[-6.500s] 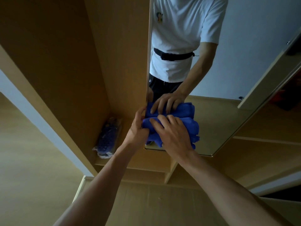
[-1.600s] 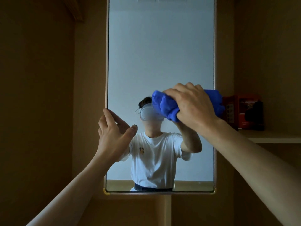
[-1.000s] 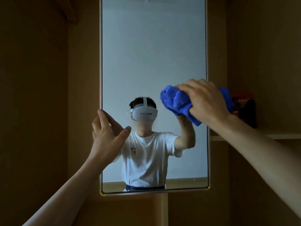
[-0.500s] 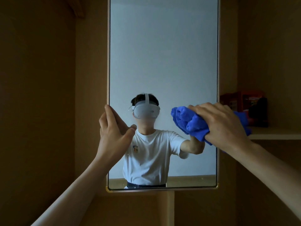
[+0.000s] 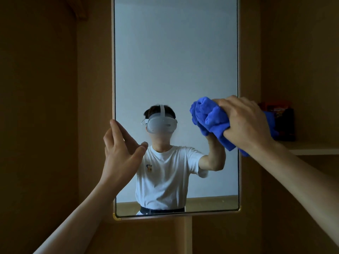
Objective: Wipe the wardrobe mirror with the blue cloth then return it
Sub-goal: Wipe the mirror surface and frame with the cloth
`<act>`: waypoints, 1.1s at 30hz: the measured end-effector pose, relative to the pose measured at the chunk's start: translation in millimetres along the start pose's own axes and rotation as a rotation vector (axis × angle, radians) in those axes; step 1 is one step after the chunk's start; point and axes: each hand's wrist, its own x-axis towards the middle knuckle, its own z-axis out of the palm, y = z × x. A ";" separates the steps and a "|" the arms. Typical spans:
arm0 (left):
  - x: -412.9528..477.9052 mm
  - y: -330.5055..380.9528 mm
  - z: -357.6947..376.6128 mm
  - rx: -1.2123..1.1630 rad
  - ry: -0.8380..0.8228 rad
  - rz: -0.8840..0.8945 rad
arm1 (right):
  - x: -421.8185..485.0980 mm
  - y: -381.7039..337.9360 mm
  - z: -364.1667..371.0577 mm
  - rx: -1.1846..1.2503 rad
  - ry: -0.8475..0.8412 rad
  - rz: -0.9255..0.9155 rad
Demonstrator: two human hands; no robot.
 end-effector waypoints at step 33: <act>18.1 1.6 -23.6 -0.050 -0.012 0.014 | 27.7 -24.4 8.9 -0.044 0.158 0.476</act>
